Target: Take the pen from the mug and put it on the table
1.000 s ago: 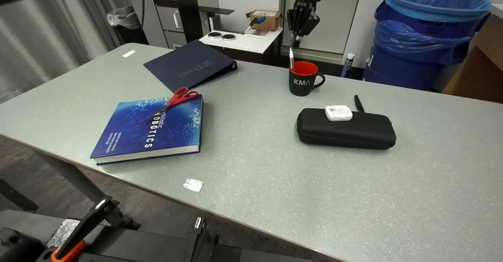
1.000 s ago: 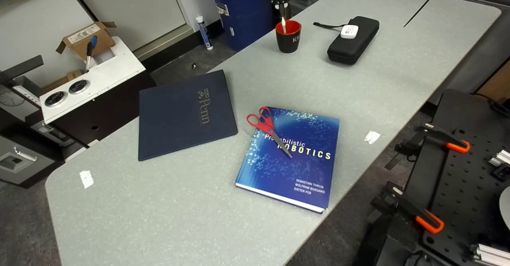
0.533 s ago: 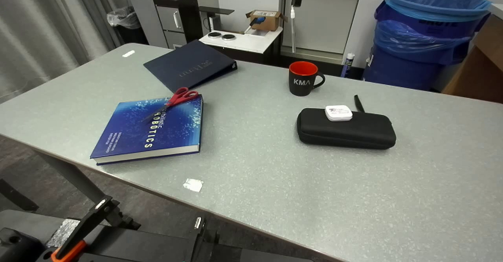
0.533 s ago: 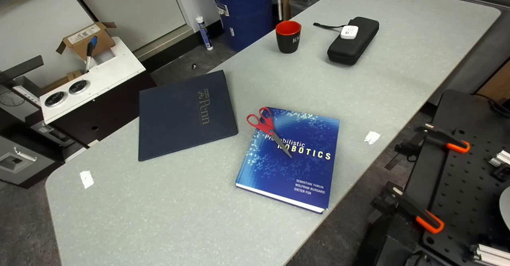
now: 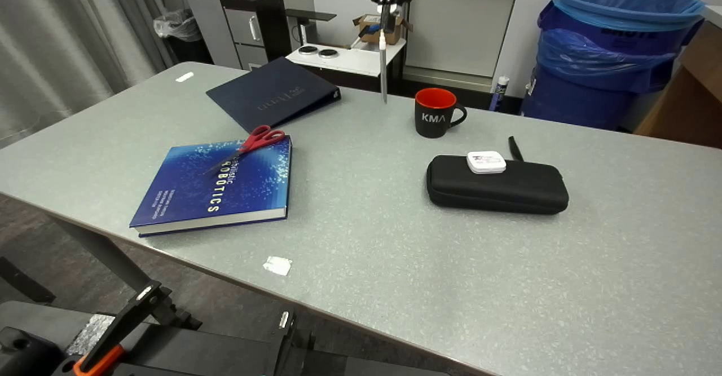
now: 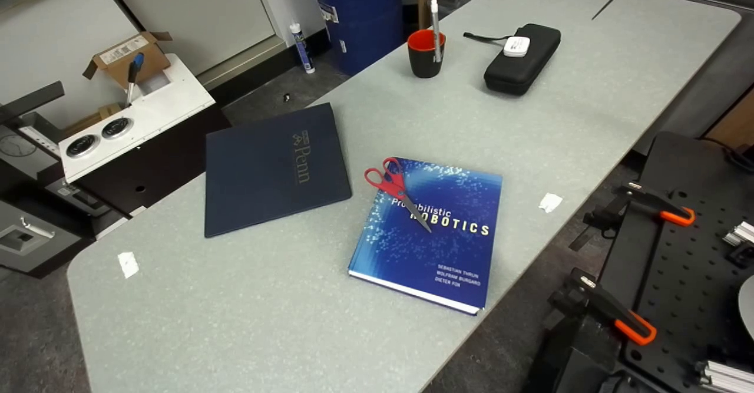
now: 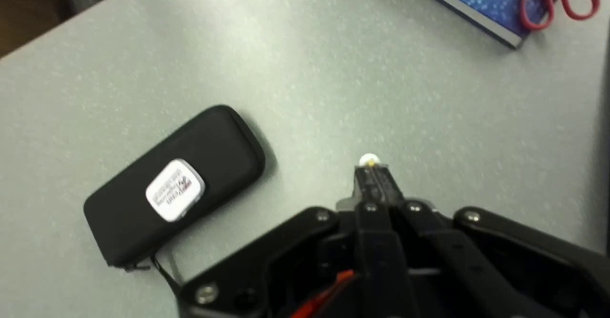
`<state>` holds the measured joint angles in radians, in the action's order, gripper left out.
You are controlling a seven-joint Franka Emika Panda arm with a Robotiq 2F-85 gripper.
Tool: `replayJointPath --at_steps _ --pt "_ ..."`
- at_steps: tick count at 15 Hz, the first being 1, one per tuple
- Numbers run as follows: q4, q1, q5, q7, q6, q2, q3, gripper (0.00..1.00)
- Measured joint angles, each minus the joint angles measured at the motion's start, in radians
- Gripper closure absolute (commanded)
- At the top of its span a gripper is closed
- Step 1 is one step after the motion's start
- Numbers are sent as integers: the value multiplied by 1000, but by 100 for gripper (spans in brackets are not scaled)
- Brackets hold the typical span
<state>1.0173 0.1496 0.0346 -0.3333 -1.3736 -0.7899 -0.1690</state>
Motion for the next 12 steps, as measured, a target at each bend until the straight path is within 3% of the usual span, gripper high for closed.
replayJointPath --at_steps 6,9,12 --pt "-102 -3 -17 -70 165 -177 -1 100" --pt "-207 -7 -17 -149 155 -280 -8 100" --pt "-297 -12 -20 -198 58 -349 -14 100"
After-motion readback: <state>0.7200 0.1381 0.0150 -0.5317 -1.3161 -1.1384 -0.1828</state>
